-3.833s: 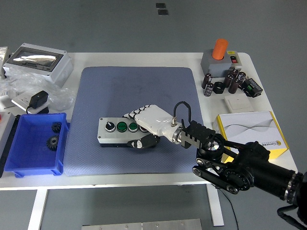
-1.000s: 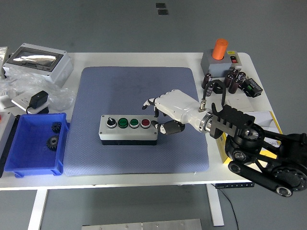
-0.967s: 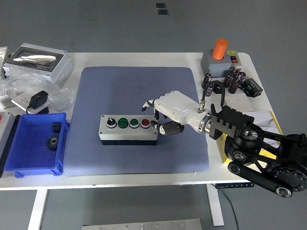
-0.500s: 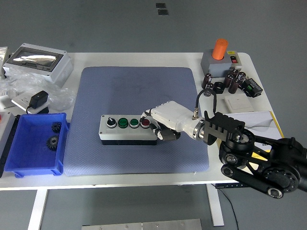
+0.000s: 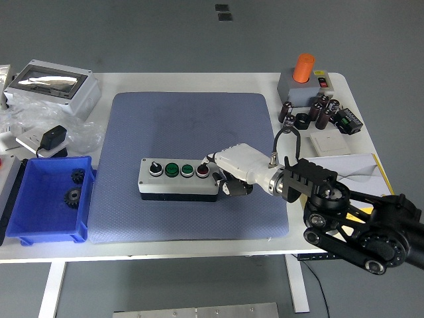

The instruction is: Pick up the button,place it on the desk,press the button,press the button

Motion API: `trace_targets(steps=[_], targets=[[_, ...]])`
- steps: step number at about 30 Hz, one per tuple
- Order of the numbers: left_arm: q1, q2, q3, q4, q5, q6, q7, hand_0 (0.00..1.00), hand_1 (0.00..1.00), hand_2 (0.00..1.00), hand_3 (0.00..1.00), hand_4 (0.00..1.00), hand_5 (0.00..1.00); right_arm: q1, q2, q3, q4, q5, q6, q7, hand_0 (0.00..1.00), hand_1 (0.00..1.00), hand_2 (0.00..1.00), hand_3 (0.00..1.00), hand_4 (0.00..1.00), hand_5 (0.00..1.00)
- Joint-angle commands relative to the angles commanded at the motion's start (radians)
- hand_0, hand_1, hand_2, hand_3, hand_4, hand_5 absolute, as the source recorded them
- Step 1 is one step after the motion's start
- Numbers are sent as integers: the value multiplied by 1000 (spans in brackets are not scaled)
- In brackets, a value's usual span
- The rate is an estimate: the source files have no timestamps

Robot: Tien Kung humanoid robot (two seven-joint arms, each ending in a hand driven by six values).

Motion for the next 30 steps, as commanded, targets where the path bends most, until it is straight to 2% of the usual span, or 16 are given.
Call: trace_targets(steps=[7,15,18,21,22,27,28,30], targets=[[1,0,-3,3,2,0,-7,657,619,611,734,906,588,-6,-9,45,23,30,-38,40,169,191,191,725,200,17],[3,-1,-1,1,0,1,-3,656,619,612,734,906,590,-48,-36,214,111,160,-75,97,168,191,190,719,202,20],[3,1,-3,1,3,1,-4,657,620,612,734,906,590,-71,-25,273,110,169,-97,106,177,191,192,713,212,26],[0,1,-8,3,11,-1,-7,657,620,612,734,906,590,-107,9,306,78,177,-140,128,177,191,192,713,212,26],[-1,1,-9,4,12,-1,-9,657,620,612,734,907,592,-122,21,313,64,184,-157,140,223,278,339,720,425,141],[0,-3,-11,6,18,-2,-11,657,620,612,734,907,592,-199,66,349,20,249,-247,220,223,278,339,720,425,141],[1,-4,-12,5,20,-3,-10,657,620,612,734,906,591,-213,71,359,15,266,-266,239,599,671,703,845,749,293],[3,-7,-12,4,23,-3,-7,657,620,612,734,906,591,-234,77,380,13,301,-301,277,599,671,703,845,749,293]])
